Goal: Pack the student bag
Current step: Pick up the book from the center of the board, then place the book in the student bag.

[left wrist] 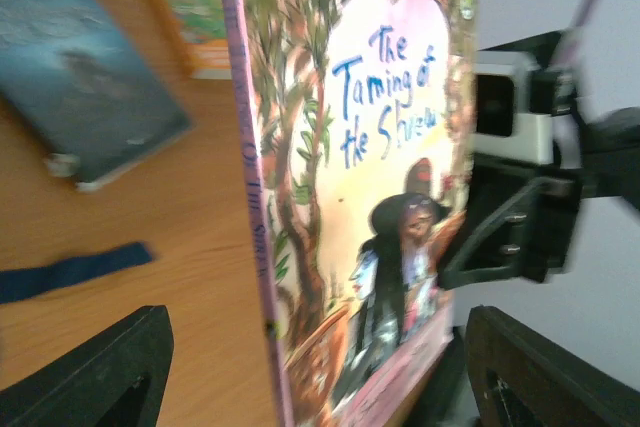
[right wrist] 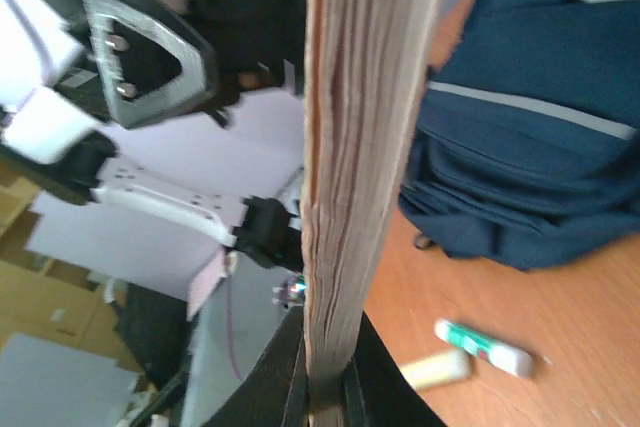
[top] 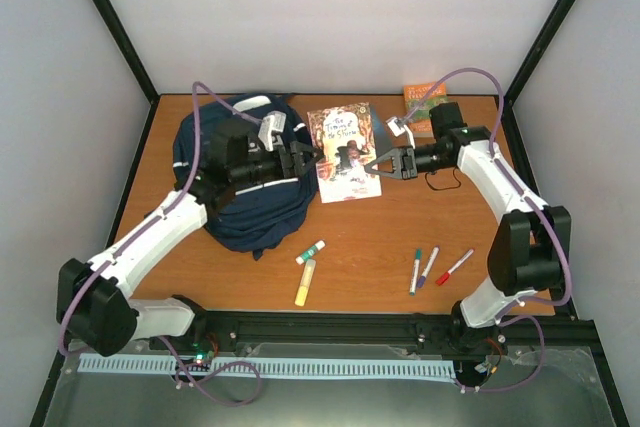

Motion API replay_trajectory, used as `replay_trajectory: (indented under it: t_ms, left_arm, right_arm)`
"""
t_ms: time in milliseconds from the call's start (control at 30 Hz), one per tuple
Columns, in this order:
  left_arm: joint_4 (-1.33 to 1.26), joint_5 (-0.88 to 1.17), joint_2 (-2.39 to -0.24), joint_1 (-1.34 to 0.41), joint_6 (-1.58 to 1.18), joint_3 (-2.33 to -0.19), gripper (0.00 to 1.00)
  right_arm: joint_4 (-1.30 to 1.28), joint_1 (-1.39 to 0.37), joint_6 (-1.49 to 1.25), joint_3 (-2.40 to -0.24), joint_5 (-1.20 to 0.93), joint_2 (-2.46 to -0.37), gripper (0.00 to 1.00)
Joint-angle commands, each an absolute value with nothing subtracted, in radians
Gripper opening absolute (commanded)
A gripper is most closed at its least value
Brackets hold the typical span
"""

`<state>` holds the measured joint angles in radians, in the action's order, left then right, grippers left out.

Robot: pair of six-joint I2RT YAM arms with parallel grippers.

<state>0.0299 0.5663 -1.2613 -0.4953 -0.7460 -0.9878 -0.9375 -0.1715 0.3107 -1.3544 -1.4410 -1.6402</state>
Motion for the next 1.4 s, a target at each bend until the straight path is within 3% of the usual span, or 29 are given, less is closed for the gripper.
replay_trajectory:
  t_ms: [0,100,167,467,567,833,1367]
  left_arm:
    - [0.531,0.323,-1.255,-0.488,-0.458,-1.147,0.83]
    - [0.713,0.041,-1.259,-0.488,-0.404,-1.189,0.84]
    - [0.764,-0.026,-1.255,-0.488,-0.347,-1.183,0.84]
    - [0.857,0.019,-1.337,-0.498,-0.203,-1.13,0.61]
    - [0.833,0.016,-1.347,-0.534,-0.171,-1.109,0.65]
    - [0.818,-0.191,-1.478,-0.651,-0.143,-1.126,0.6]
    - [0.806,-0.274,-1.655,-0.709,-0.122,-1.191,0.64]
  right_arm:
    - [-0.797,-0.14,0.227,-1.287,-1.228,-1.547,0.03]
    - [-0.783,-0.128,0.276,-1.237,-1.1,-1.514,0.03]
    - [-0.751,-0.11,0.293,-1.18,-1.052,-1.489,0.03]
    - [-0.715,0.03,0.308,-1.084,-0.968,-1.417,0.03]
    - [-0.707,0.046,0.304,-1.074,-0.946,-1.401,0.03]
    - [-0.682,0.052,0.271,-1.054,-0.954,-1.367,0.03]
    - [-0.68,0.052,0.265,-1.049,-0.981,-1.383,0.03]
